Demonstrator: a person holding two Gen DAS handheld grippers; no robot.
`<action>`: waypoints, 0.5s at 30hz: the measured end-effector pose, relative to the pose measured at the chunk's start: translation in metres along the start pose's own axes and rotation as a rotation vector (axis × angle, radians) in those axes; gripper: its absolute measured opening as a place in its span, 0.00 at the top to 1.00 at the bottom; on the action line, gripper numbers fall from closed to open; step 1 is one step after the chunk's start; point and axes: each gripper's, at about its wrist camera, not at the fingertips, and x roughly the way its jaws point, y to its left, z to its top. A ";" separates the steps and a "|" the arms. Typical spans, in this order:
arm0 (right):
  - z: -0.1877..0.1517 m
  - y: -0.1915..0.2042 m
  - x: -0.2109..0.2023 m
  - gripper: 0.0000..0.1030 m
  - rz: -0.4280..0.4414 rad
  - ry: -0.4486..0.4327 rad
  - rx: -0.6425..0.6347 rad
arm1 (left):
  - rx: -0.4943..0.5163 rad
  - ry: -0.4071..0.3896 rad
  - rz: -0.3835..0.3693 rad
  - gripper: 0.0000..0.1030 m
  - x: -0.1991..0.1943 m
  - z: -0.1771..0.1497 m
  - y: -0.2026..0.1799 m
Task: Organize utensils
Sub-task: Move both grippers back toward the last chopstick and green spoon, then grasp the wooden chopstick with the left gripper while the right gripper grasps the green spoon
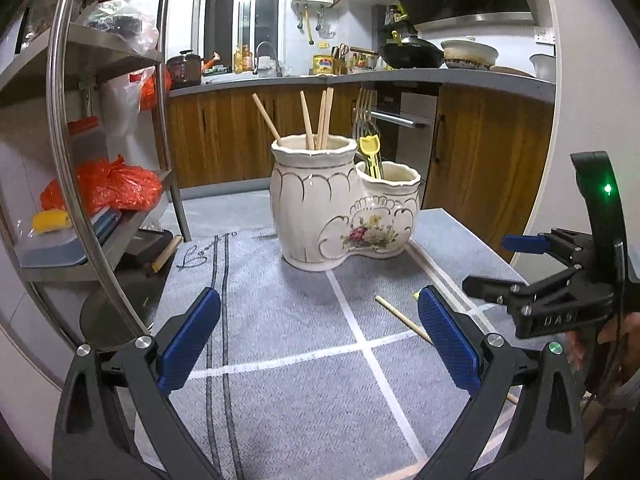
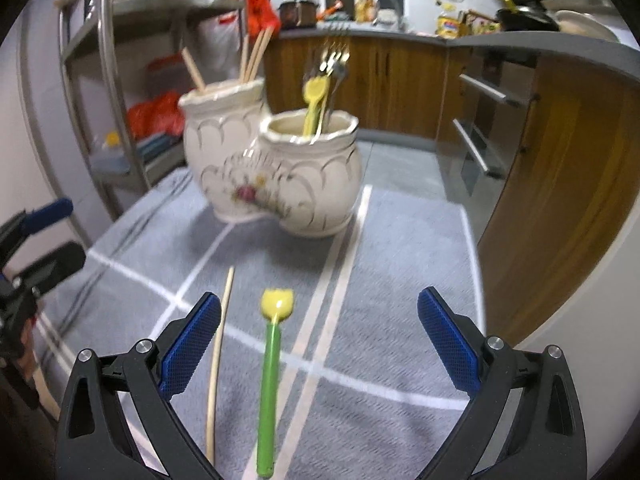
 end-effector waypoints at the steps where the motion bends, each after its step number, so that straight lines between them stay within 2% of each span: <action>1: -0.001 0.003 0.002 0.08 0.005 0.015 -0.012 | -0.001 0.003 0.000 0.06 0.001 -0.001 0.001; 2: -0.002 0.006 0.004 0.10 0.012 0.027 -0.024 | -0.004 0.008 0.000 0.06 0.003 -0.002 0.002; 6: -0.009 0.015 0.013 0.32 0.034 0.077 -0.050 | -0.018 0.028 -0.006 0.06 0.009 -0.005 0.005; 7: -0.011 0.016 0.015 0.35 0.041 0.092 -0.057 | -0.020 0.031 -0.009 0.06 0.010 -0.006 0.005; 12: -0.016 0.022 0.026 0.65 0.064 0.141 -0.072 | -0.017 0.041 -0.016 0.06 0.014 -0.010 0.003; 15: -0.016 0.023 0.028 0.72 0.075 0.144 -0.066 | -0.017 0.048 -0.021 0.06 0.016 -0.012 0.001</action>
